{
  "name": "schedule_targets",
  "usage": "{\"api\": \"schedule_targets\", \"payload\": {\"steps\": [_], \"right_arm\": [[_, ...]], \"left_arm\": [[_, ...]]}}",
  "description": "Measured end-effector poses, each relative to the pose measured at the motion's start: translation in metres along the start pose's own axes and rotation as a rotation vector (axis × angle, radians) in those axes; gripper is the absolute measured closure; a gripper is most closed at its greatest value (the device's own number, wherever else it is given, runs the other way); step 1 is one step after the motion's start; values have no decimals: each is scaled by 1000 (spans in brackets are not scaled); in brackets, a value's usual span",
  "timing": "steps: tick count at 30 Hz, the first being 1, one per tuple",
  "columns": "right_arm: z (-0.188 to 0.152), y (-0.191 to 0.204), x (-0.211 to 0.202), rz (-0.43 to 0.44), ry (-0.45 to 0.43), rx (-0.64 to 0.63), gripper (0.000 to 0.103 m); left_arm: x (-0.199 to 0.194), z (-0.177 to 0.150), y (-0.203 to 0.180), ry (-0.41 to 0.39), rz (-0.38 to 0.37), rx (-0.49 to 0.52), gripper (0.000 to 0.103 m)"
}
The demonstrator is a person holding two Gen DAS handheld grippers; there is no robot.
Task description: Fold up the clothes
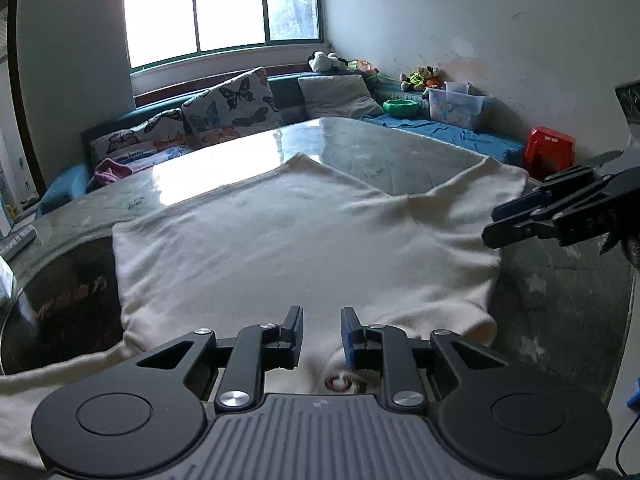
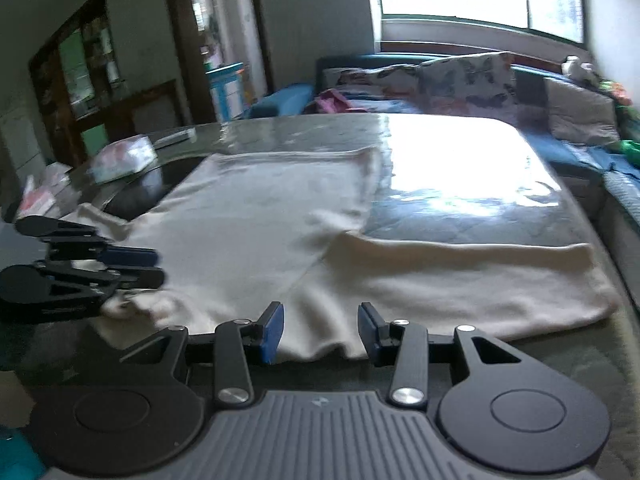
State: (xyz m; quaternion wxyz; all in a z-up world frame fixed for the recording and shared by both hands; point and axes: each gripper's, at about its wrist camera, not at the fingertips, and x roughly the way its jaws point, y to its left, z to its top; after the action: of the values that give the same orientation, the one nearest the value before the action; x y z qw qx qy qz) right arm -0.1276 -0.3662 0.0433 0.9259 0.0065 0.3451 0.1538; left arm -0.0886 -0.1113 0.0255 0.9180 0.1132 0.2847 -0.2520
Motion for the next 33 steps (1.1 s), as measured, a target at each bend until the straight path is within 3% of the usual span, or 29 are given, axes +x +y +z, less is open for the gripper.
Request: {"api": "schedule_targets", "payload": {"steps": [16, 22, 29, 33], "right_arm": [[-8, -119, -1, -436, -14, 266, 63], [-8, -141, 3, -470, -28, 305, 66], [-1, -145, 9, -495, -42, 257, 95], [3, -147, 13, -508, -51, 230, 98]], "left_arm": [[27, 33, -56, -31, -126, 71, 80], [39, 37, -77, -24, -172, 109, 80], [51, 35, -95, -3, -227, 155, 80], [56, 29, -99, 9, -244, 169, 80]]}}
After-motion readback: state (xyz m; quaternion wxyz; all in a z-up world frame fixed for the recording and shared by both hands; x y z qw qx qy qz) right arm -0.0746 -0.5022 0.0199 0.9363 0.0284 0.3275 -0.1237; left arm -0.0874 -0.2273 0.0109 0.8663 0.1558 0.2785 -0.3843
